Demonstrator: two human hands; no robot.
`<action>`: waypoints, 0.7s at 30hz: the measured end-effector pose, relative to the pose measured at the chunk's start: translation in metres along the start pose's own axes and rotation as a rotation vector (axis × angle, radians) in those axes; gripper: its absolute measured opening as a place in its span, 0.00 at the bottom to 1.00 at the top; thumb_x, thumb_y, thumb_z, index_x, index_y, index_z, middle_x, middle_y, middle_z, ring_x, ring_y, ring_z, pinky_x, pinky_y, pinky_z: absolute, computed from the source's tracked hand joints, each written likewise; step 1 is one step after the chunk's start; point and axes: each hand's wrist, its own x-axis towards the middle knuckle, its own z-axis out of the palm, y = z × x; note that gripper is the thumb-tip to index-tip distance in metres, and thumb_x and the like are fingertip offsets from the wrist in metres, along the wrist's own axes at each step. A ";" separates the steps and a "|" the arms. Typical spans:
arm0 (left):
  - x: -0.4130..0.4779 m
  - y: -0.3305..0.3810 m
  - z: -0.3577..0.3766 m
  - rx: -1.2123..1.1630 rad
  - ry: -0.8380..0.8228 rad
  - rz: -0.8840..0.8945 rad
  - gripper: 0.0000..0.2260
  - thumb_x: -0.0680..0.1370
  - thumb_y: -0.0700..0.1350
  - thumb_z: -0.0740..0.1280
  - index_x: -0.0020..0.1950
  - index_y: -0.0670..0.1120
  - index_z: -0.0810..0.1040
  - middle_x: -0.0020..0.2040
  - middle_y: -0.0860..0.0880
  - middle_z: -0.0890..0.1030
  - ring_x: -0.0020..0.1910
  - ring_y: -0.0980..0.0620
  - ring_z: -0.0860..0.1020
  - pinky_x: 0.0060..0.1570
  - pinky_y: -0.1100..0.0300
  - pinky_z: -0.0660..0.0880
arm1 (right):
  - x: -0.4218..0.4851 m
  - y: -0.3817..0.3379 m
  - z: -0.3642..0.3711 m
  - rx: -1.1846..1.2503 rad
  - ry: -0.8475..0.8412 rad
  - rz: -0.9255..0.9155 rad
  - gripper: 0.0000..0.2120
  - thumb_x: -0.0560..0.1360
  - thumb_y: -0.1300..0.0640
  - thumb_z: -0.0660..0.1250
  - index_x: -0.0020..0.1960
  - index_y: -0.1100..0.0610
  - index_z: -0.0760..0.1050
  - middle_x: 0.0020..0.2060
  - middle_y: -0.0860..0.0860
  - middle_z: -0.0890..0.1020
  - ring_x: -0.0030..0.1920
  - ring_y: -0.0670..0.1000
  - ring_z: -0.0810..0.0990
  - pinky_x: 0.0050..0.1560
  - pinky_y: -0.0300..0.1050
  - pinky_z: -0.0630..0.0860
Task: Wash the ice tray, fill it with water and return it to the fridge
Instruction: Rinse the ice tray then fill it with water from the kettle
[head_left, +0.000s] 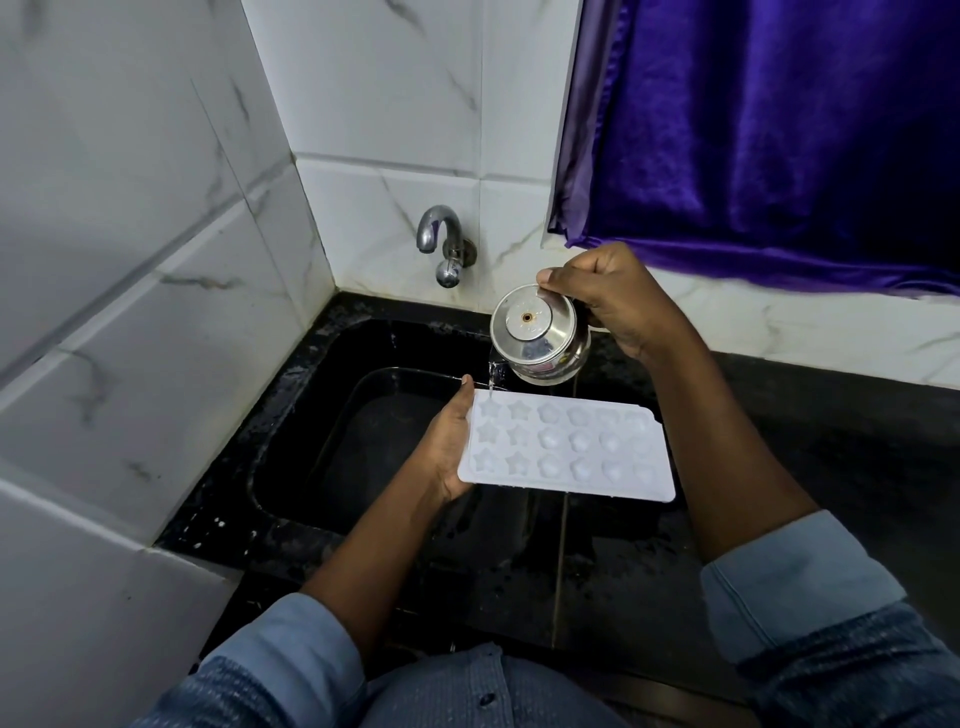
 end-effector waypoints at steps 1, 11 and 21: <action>-0.001 0.000 0.001 0.000 0.001 0.000 0.36 0.84 0.69 0.53 0.70 0.40 0.80 0.67 0.36 0.82 0.66 0.35 0.81 0.69 0.35 0.73 | -0.001 0.000 0.000 0.003 0.000 0.000 0.21 0.76 0.56 0.75 0.38 0.74 0.77 0.32 0.60 0.76 0.32 0.54 0.70 0.35 0.41 0.68; -0.004 0.004 0.003 0.025 0.023 0.016 0.36 0.84 0.69 0.53 0.70 0.39 0.80 0.65 0.36 0.83 0.64 0.35 0.82 0.64 0.38 0.77 | -0.004 -0.003 -0.008 -0.016 0.009 0.008 0.20 0.76 0.53 0.75 0.39 0.71 0.79 0.34 0.61 0.76 0.35 0.56 0.71 0.38 0.44 0.68; -0.004 0.013 -0.009 -0.005 0.036 0.021 0.35 0.84 0.68 0.53 0.71 0.39 0.78 0.64 0.36 0.84 0.58 0.37 0.85 0.56 0.40 0.79 | -0.002 -0.007 -0.018 -0.034 0.052 0.003 0.19 0.78 0.57 0.75 0.40 0.72 0.78 0.30 0.56 0.78 0.32 0.51 0.75 0.36 0.41 0.72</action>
